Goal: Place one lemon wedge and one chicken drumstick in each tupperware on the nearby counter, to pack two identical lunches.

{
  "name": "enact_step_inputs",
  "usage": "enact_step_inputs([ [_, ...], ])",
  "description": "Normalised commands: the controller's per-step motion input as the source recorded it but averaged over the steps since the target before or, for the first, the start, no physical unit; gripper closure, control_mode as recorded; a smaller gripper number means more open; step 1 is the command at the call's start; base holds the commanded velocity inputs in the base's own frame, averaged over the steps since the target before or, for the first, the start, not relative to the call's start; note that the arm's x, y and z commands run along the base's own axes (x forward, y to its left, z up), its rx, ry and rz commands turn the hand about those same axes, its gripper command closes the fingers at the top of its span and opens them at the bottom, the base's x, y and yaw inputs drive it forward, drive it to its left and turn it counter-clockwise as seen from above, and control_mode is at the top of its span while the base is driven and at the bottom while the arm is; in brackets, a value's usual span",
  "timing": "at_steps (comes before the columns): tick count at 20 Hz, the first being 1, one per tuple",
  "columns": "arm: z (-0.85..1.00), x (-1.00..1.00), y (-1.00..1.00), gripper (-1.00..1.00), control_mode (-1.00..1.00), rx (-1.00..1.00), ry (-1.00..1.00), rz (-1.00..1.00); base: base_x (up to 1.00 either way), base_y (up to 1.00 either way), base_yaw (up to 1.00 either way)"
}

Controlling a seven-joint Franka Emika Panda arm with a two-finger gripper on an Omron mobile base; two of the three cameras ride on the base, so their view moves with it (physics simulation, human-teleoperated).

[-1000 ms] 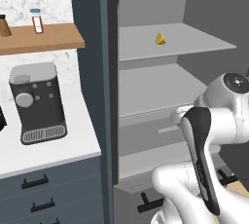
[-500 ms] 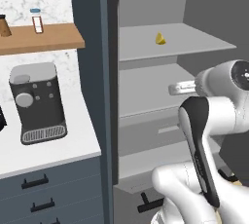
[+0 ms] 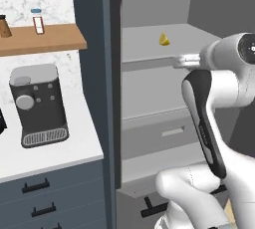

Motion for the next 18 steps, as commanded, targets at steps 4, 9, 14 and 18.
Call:
enact_step_inputs([
  [4,0.45,0.8,0.0,-1.0,-1.0,0.0,0.0,0.0,0.0,0.0,0.0],
  [9,0.28,0.93,0.0,-1.0,-1.0,0.0,0.0,0.0,0.0,0.0,0.0],
  [14,-0.12,0.93,-0.09,-1.0,-1.0,0.0,0.0,0.0,0.0,0.0,0.0],
  [18,-0.25,1.0,-0.13,-1.0,-1.0,0.0,0.07,0.0,0.0,0.0,0.0],
])
